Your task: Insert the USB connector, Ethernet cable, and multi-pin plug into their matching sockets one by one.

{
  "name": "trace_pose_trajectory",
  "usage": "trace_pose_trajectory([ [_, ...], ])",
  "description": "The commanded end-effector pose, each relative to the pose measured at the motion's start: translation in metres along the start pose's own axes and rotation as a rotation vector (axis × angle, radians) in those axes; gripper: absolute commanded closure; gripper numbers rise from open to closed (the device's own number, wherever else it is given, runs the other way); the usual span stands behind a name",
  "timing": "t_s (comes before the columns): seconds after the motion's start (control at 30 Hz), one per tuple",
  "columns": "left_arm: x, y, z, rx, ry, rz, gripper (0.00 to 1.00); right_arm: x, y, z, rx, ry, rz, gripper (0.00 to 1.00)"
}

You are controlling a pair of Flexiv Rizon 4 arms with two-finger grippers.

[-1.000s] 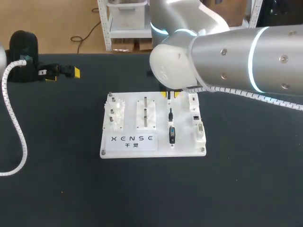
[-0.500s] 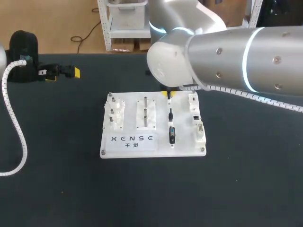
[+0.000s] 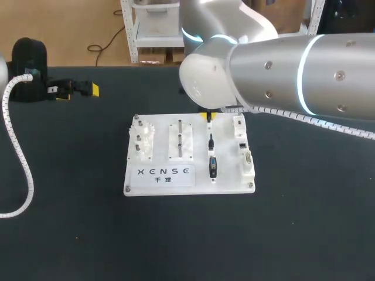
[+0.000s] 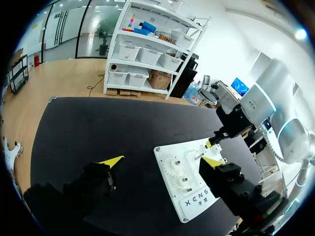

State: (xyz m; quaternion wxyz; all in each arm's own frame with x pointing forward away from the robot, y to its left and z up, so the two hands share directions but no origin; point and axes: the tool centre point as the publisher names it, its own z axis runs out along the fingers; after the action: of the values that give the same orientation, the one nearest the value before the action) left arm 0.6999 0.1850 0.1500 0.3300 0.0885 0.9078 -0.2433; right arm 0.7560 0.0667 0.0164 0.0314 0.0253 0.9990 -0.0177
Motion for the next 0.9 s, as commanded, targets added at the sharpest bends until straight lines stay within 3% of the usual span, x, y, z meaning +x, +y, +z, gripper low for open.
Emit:
trace_pose_trajectory([
  [0.03,0.0,0.0,0.0,0.0,0.0,0.0,0.0,0.003,-0.002,-0.005,0.002,-0.021,0.003,1.0],
  [0.4,0.0,0.0,0.0,0.0,0.0,0.0,0.0,-0.003,-0.012,-0.03,-0.031,-0.066,0.017,1.0],
  [0.67,0.0,0.0,0.0,0.0,0.0,0.0,0.0,0.002,-0.049,-0.045,-0.044,-0.092,0.017,1.0],
  [0.9,0.0,0.0,0.0,0.0,0.0,0.0,0.0,0.016,-0.076,-0.036,-0.03,-0.089,0.005,1.0],
])
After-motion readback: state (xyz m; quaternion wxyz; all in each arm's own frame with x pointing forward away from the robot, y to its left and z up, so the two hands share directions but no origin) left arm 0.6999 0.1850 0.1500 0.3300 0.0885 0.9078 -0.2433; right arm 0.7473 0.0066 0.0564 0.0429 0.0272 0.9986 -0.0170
